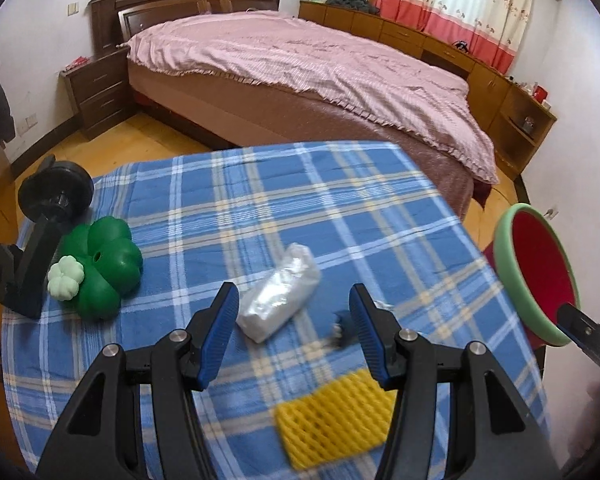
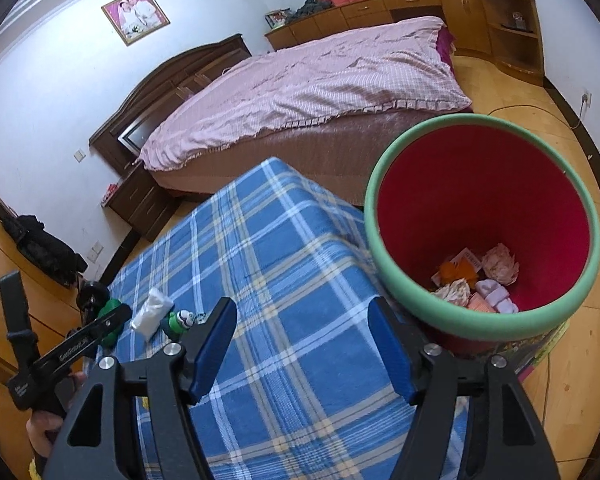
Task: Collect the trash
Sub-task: 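Move both open tools back toward the table, then grasp the clear plastic bag with the left tool while the right tool grasps the blue strap, then carry the plastic bag and blue strap over the red bucket, then open both tools to drop the bag and strap into the bucket, then move both open tools back over the table items, then grasp the yellow mesh foam sleeve with the left tool while the right tool grasps the green toy figure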
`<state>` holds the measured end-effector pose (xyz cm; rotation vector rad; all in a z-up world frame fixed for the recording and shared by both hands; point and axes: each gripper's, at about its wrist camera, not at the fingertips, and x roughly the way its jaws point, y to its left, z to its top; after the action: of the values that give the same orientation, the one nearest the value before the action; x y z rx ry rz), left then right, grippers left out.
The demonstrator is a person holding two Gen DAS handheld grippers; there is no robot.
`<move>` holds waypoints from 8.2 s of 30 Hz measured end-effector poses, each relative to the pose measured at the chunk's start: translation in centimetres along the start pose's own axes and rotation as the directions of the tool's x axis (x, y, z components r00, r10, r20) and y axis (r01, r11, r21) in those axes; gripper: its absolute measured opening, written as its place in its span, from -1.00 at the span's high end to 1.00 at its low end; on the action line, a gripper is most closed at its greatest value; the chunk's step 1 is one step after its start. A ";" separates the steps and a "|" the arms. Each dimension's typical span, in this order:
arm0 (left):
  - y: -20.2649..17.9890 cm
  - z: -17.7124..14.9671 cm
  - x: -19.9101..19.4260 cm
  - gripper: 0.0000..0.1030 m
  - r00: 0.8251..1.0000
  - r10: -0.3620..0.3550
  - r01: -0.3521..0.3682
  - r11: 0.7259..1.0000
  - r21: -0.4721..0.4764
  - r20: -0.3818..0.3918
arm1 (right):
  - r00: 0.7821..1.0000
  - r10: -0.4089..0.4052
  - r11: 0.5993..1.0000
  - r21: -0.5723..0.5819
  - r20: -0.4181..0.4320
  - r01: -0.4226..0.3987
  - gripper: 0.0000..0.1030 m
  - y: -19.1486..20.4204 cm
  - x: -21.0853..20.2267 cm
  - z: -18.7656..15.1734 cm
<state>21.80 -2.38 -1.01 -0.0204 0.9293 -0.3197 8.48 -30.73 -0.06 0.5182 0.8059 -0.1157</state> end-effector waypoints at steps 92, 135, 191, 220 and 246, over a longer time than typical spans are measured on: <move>-0.6 -7.4 -8.2 0.46 0.985 -0.151 0.165 0.969 -0.182 0.089 | 0.986 0.143 0.983 -0.103 -0.085 -0.151 0.74 7.0 1.2 -2.6; -27.0 -1.6 2.3 0.46 0.935 -0.325 0.348 0.919 0.183 -0.144 | 0.993 -0.026 0.976 0.217 0.115 0.001 0.74 -16.2 -4.0 5.2; -10.0 -4.1 -3.6 0.15 0.997 -0.076 0.075 0.996 -0.047 -0.022 | 0.997 0.047 0.994 0.094 0.066 -0.053 -0.09 -7.4 -5.3 0.2; -1.8 -8.7 -0.8 -0.13 0.994 0.042 -0.061 0.978 -0.199 -0.097 | 0.996 0.085 0.996 -0.023 -0.009 -0.085 -0.23 -1.2 -2.7 -2.2; 3.7 -6.2 -5.5 0.79 0.993 0.004 0.030 0.955 -0.296 0.114 | 0.984 0.110 0.964 -0.227 -0.141 -0.140 -0.40 9.1 3.5 -2.4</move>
<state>14.81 3.41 -1.02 -0.3190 0.8575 -0.1865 11.96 -21.33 -0.30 0.3521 0.8957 0.1306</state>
